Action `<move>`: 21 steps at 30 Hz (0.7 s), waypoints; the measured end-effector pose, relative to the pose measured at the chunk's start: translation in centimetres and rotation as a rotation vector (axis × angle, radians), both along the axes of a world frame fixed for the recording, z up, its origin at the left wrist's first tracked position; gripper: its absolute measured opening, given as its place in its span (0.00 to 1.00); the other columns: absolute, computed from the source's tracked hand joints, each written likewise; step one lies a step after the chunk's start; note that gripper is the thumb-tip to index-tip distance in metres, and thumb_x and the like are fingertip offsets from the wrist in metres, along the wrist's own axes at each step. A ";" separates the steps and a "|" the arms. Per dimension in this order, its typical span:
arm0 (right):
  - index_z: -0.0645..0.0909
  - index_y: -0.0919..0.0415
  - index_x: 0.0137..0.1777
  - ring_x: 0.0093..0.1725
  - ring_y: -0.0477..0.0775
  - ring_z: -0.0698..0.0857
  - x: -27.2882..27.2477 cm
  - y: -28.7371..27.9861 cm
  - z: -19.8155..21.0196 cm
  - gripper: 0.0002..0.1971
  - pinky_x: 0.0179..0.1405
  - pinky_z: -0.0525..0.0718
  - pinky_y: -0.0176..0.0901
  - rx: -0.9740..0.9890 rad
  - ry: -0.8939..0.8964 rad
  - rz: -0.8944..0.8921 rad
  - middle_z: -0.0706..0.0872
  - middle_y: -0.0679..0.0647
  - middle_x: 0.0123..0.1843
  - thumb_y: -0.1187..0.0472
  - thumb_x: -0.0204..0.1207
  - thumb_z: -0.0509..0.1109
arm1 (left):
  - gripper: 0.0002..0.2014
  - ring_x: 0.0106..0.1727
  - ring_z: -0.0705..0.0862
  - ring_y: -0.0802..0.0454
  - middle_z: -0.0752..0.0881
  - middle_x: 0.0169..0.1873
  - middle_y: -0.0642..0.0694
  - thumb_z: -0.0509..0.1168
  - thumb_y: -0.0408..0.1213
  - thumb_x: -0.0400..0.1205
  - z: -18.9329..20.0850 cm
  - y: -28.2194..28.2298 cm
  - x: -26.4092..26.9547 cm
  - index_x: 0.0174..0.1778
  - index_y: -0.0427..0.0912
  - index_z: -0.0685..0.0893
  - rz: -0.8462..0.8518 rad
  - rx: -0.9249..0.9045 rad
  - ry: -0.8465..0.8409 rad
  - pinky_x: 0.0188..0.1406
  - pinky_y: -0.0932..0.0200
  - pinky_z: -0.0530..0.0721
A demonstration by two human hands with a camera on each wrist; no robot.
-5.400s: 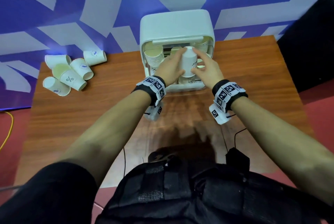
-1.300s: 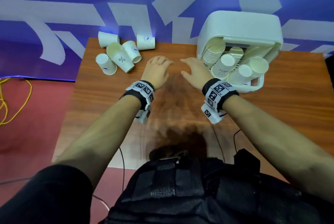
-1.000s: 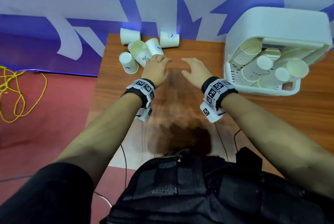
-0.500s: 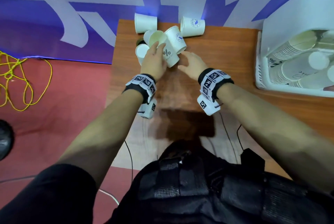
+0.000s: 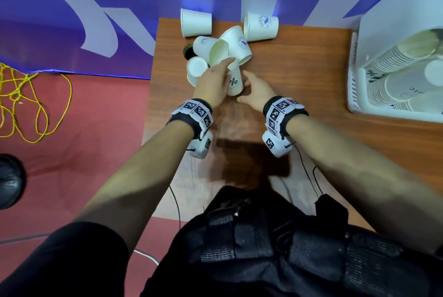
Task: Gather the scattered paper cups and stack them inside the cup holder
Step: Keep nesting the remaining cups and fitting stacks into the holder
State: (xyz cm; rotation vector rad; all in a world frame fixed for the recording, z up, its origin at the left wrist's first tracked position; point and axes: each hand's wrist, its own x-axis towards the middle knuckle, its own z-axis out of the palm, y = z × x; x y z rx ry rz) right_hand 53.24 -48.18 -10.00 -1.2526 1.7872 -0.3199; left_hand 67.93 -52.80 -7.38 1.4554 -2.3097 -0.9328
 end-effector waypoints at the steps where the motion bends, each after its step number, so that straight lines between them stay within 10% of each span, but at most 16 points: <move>1: 0.59 0.57 0.81 0.69 0.55 0.76 -0.1 0.4 0.1 0.42 0.64 0.69 0.39 -0.012 -0.016 -0.009 0.76 0.56 0.71 0.60 0.69 0.77 | 0.21 0.56 0.83 0.39 0.86 0.54 0.38 0.58 0.30 0.84 0.4 0.1 -0.2 0.75 0.41 0.72 0.026 0.033 0.032 0.57 0.47 0.80; 10: 0.64 0.57 0.79 0.67 0.57 0.77 -4.6 5.1 3.4 0.38 0.67 0.74 0.50 -0.180 -0.031 -0.150 0.77 0.57 0.71 0.53 0.71 0.76 | 0.19 0.55 0.81 0.50 0.84 0.52 0.44 0.59 0.26 0.82 3.2 2.5 -4.8 0.69 0.40 0.78 0.013 0.084 0.208 0.57 0.67 0.73; 21: 0.75 0.55 0.69 0.58 0.53 0.80 -13.3 12.9 6.2 0.35 0.65 0.78 0.51 -0.254 0.067 -0.311 0.78 0.56 0.63 0.43 0.63 0.78 | 0.24 0.66 0.79 0.43 0.80 0.69 0.44 0.58 0.27 0.80 4.7 8.5 -12.0 0.73 0.43 0.75 -0.212 0.101 0.171 0.70 0.50 0.74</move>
